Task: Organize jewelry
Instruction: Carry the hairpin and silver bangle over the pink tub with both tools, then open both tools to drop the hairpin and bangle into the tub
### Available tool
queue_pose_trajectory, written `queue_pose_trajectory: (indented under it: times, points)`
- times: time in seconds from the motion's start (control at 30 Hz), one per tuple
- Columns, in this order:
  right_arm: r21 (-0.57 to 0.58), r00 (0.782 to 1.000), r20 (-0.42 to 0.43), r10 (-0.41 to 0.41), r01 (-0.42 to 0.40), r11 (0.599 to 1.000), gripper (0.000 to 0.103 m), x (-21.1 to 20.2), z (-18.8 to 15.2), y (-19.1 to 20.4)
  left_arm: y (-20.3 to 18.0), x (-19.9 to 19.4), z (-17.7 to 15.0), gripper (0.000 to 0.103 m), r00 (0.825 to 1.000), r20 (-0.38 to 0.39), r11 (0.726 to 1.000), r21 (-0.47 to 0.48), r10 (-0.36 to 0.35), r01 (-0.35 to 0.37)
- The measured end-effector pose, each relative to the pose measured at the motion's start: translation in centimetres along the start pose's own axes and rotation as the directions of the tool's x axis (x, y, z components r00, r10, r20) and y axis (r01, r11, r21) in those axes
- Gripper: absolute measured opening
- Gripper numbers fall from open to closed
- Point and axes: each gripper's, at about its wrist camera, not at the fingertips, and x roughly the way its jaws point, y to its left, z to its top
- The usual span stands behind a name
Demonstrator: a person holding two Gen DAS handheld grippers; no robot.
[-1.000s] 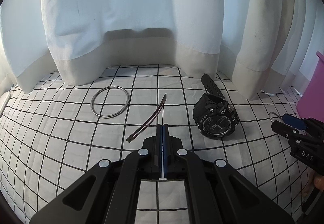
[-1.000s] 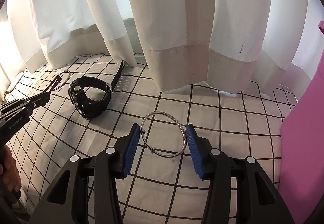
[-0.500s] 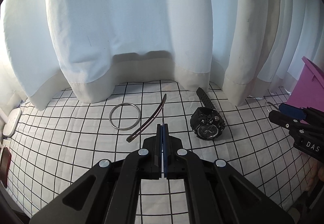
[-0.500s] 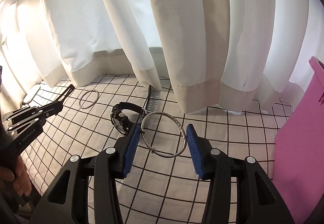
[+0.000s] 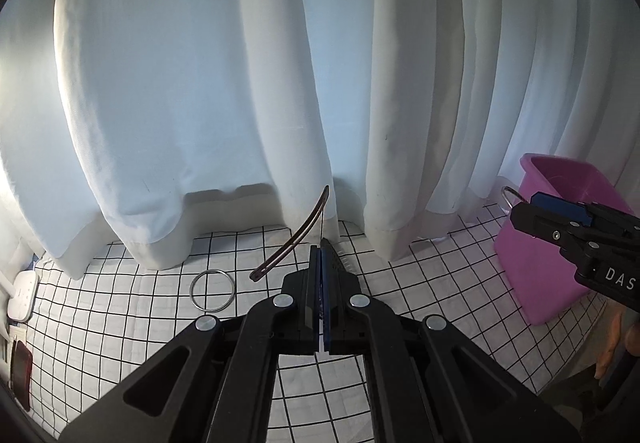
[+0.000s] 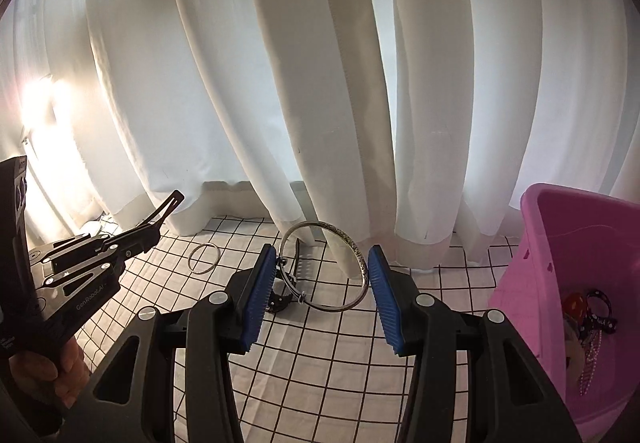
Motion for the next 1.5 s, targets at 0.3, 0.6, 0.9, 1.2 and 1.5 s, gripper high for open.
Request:
queue_pose_trajectory:
  times: [0.3, 0.6, 0.9, 1.2, 1.5]
  points:
    - [0.029, 0.993, 0.09, -0.075, 0.072, 0.997, 0.046, -6.6, 1.3, -8.5, -10.6, -1.5, 4.2, 0.001, 0.987, 0.095, 0.99, 0.065, -0.13, 0.124]
    - [0.07, 0.983, 0.082, -0.162, 0.157, 0.985, 0.046, -11.2, 0.7, -21.4, -24.2, 1.4, 7.3, 0.001, 0.968, 0.026, 0.967, 0.063, -0.248, 0.246]
    - [0.137, 0.983, -0.033, -0.179, 0.181, 0.974, 0.046, -10.9, -1.3, -31.7, -34.2, 6.7, 7.1, 0.001, 0.96, -0.131, 0.965, 0.049, -0.248, 0.256]
    - [0.133, 0.977, -0.181, -0.115, 0.14, 0.981, 0.046, -7.1, -2.7, -35.3, -37.0, 12.1, 5.0, 0.001, 0.936, -0.307, 0.983, 0.006, -0.174, 0.184]
    - [0.088, 0.958, -0.266, -0.105, 0.132, 0.987, 0.046, -4.6, -3.3, -35.8, -37.7, 14.0, 3.8, 0.001, 0.915, -0.388, 0.994, -0.015, -0.108, 0.111]
